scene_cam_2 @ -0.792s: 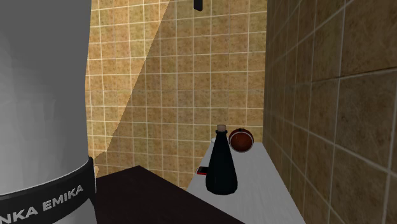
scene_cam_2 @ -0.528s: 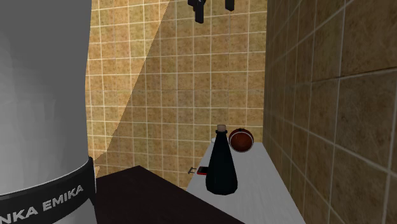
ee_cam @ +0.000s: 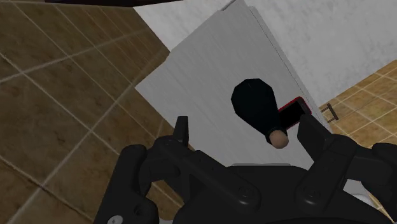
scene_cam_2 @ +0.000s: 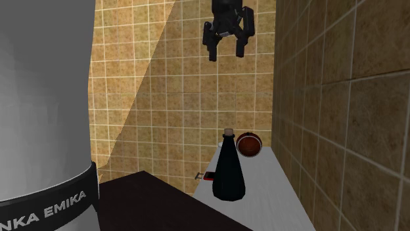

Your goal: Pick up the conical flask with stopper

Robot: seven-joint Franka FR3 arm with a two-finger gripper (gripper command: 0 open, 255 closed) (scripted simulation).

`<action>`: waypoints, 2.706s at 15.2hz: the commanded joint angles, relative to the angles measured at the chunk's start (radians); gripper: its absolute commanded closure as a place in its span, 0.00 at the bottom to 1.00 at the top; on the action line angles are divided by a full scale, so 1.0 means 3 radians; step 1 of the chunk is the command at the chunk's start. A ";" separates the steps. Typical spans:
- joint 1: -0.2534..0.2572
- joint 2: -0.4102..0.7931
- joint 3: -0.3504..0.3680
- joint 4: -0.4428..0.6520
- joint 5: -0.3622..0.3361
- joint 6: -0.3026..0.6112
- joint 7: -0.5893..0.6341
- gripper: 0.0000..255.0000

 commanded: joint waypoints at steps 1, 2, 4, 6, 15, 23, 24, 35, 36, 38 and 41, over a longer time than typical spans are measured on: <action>0.0025 0.0229 0.0062 0.0010 0.0044 0.0244 0.0060 0.00; 0.0032 0.0345 0.0084 0.0020 0.0058 0.0358 0.0080 0.00; 0.0045 0.0585 0.0128 0.0054 0.0080 0.0578 0.0119 0.00; 0.0057 0.0835 0.0170 0.0109 0.0094 0.0788 0.0160 0.00; 0.0116 0.2021 0.0308 0.0586 0.0019 0.1562 0.0389 0.00; 0.0219 0.2848 0.0301 0.1063 -0.0122 0.1950 0.0557 0.00; 0.0222 0.2884 0.0297 0.1061 -0.0128 0.1988 0.0558 0.00; 0.0240 0.3057 0.0277 0.1062 -0.0158 0.2159 0.0564 1.00; 0.0239 0.3058 0.0277 0.1064 -0.0158 0.2158 0.0563 1.00; 0.0239 0.3059 0.0277 0.1063 -0.0158 0.2160 0.0563 1.00; 0.0235 0.3017 0.0282 0.1058 -0.0151 0.2123 0.0562 1.00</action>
